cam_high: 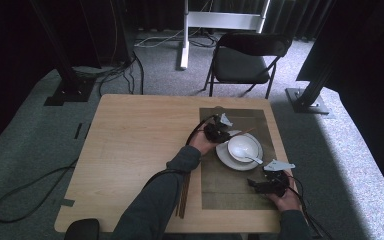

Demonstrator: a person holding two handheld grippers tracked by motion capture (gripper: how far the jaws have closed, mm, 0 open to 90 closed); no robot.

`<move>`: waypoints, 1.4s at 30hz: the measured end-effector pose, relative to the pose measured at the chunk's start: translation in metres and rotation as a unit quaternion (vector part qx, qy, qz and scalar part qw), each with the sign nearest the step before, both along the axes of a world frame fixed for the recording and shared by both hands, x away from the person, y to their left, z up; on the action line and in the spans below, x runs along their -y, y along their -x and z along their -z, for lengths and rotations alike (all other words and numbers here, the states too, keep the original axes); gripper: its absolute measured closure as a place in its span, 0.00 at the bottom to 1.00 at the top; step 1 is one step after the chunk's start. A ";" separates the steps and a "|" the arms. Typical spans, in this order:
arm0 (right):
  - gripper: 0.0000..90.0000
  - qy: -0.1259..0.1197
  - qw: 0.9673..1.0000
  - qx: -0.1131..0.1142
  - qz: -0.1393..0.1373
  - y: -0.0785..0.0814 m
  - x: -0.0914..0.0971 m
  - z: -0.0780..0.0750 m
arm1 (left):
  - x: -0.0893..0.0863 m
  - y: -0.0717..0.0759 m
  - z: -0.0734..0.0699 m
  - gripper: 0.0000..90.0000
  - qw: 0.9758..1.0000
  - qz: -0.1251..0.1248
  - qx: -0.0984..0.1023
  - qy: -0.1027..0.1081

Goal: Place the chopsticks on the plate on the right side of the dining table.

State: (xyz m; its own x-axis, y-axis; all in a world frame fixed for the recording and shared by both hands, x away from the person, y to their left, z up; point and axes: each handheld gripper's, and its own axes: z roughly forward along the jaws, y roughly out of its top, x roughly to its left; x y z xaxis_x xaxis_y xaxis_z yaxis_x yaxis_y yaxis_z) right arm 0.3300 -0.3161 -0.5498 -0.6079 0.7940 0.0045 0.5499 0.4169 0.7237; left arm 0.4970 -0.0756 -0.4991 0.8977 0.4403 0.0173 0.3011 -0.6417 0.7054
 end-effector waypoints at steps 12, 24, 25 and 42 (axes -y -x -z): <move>0.14 0.000 1.000 0.000 0.000 0.000 0.000 0.000 | 0.001 0.001 0.000 0.91 1.000 0.000 0.004 0.002; 0.14 0.000 1.000 0.000 0.000 0.000 0.000 0.000 | -0.014 0.003 -0.008 0.90 0.999 -0.023 0.014 0.023; 0.14 0.000 1.000 0.000 0.000 0.000 0.000 0.000 | -0.017 0.003 -0.009 0.90 0.999 -0.026 0.014 0.026; 0.14 0.000 1.000 0.000 0.000 0.000 0.000 0.000 | -0.049 0.020 -0.011 0.84 0.998 -0.044 0.019 0.038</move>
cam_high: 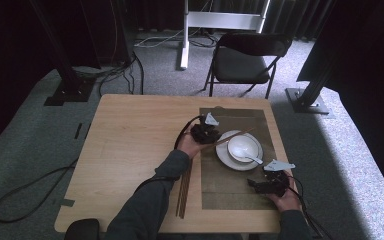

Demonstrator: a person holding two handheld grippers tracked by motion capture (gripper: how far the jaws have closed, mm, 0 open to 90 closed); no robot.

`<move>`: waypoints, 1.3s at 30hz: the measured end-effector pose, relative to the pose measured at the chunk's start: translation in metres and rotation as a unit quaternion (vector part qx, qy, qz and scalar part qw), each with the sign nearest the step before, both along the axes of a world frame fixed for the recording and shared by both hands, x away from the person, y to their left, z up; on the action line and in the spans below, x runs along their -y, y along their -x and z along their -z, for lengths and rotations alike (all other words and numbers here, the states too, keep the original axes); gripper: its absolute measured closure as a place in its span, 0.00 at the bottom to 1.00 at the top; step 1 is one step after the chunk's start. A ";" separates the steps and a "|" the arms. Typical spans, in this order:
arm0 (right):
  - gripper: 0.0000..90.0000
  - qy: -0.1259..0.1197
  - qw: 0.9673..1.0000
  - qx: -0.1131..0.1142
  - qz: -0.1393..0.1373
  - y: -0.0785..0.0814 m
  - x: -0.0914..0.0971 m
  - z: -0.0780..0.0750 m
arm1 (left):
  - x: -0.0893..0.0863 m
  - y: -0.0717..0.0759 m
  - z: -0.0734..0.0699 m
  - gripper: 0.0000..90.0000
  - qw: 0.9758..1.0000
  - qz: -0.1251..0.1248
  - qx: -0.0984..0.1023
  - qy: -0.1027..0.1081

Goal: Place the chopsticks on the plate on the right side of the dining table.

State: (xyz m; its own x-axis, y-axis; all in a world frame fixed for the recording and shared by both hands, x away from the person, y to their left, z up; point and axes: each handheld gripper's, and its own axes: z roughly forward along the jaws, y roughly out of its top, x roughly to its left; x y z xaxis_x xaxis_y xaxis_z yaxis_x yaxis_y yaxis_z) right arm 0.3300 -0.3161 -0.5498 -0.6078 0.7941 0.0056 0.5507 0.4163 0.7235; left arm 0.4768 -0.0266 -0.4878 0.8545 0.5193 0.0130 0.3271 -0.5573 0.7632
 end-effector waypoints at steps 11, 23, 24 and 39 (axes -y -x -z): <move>0.14 0.000 1.000 0.000 0.000 0.000 0.000 0.000 | -0.020 0.012 -0.001 0.78 1.000 -0.019 0.002 0.005; 0.14 0.000 1.000 0.000 0.000 0.000 0.000 0.000 | -0.031 0.022 0.010 0.70 1.000 -0.025 -0.015 0.005; 0.14 0.000 1.000 0.000 0.000 0.000 0.000 0.000 | -0.031 0.023 0.011 0.70 1.000 -0.024 -0.015 0.006; 0.14 0.001 1.000 0.000 -0.001 0.000 0.000 0.000 | -0.034 0.029 0.023 0.66 0.999 -0.029 -0.032 -0.008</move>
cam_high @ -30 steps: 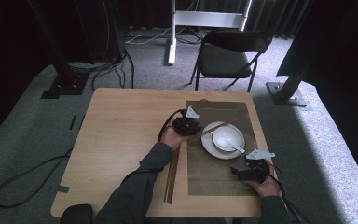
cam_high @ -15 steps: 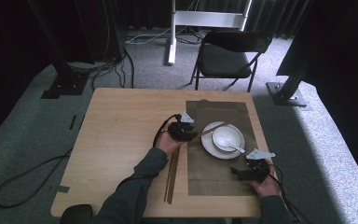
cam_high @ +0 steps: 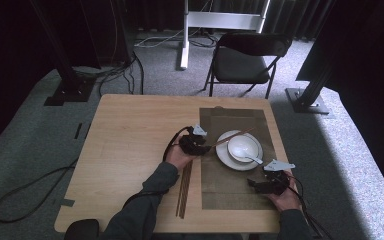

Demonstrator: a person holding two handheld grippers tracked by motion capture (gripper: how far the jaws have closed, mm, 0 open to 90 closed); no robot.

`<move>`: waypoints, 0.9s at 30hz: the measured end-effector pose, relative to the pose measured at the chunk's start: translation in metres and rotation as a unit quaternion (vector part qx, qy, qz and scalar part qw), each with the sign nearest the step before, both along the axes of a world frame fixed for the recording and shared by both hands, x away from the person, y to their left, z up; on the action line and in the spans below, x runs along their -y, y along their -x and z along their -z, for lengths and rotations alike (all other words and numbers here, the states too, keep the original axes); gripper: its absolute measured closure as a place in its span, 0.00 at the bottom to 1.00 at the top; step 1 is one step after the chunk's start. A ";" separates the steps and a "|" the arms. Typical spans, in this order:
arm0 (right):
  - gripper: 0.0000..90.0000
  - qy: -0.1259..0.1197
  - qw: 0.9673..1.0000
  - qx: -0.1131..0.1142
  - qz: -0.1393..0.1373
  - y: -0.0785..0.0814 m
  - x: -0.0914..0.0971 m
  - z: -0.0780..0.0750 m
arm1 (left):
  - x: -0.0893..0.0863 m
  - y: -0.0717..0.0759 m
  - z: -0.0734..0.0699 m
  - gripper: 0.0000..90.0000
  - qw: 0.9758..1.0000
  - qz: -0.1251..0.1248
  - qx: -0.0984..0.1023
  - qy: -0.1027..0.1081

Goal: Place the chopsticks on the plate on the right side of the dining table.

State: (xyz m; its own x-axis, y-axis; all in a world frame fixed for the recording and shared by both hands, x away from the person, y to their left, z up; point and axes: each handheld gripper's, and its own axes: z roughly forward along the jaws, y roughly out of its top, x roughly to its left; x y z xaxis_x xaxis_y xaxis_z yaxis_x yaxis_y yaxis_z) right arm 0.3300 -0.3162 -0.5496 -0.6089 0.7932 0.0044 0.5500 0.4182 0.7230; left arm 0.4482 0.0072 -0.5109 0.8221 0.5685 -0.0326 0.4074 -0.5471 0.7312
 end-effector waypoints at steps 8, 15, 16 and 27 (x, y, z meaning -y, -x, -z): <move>0.15 -0.002 1.000 0.000 0.002 0.000 0.000 0.000 | -0.003 -0.001 0.006 0.66 1.000 0.004 -0.005 -0.009; 0.17 -0.002 1.000 0.000 0.007 0.000 0.001 -0.001 | -0.002 -0.001 0.009 0.69 0.999 0.017 -0.003 -0.028; 0.17 -0.002 1.000 0.000 0.007 0.000 0.001 -0.001 | -0.002 -0.001 0.009 0.70 0.999 0.017 -0.003 -0.028; 0.18 -0.002 1.000 0.000 0.009 0.000 0.001 -0.001 | 0.006 0.003 0.009 0.81 0.998 0.037 0.014 -0.053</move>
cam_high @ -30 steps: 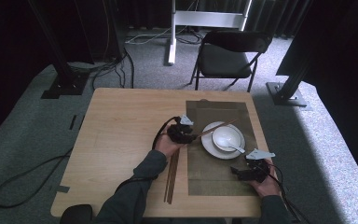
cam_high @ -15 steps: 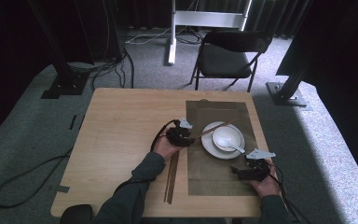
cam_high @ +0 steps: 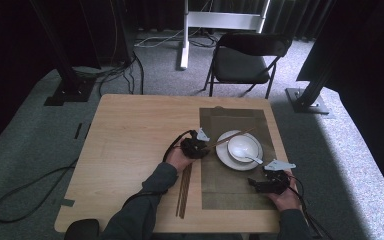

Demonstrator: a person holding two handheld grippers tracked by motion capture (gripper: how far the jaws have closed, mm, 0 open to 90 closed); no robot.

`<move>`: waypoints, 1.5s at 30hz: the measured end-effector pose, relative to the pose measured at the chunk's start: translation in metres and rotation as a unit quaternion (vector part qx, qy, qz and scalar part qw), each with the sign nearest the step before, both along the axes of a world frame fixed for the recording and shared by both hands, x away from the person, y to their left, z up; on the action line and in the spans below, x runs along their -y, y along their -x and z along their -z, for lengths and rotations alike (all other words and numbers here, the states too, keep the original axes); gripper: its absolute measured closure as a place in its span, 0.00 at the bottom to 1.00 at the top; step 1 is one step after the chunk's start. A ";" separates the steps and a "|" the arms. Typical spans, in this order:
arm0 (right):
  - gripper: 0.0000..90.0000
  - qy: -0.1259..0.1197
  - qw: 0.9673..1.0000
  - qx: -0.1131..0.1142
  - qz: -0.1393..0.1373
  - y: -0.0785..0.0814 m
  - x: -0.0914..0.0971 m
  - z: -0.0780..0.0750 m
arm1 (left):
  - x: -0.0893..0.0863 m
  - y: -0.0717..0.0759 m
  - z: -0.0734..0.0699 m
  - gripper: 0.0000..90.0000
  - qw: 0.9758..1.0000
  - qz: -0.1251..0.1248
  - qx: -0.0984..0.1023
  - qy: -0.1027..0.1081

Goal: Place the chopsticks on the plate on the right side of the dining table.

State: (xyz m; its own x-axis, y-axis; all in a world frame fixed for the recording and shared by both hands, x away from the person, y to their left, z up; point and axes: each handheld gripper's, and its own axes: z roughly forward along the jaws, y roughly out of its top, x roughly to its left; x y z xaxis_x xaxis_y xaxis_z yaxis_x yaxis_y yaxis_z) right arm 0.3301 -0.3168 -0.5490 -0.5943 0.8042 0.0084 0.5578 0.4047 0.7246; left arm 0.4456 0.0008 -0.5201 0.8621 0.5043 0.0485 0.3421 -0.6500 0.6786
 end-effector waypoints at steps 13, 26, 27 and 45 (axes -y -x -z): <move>0.20 0.000 1.000 0.000 0.004 0.000 0.000 -0.001 | 0.005 -0.004 -0.003 0.89 1.000 0.024 0.007 -0.013; 0.22 0.001 1.000 0.011 0.020 0.003 0.003 -0.005 | 0.011 -0.010 -0.004 0.90 0.999 0.039 0.015 -0.017; 0.22 0.002 1.000 0.012 0.022 0.003 0.004 -0.005 | 0.011 -0.011 -0.004 0.90 0.999 0.040 0.016 -0.018; 0.22 0.002 0.999 0.014 0.030 0.005 0.006 -0.006 | 0.016 -0.010 -0.011 0.90 0.997 0.071 0.037 -0.021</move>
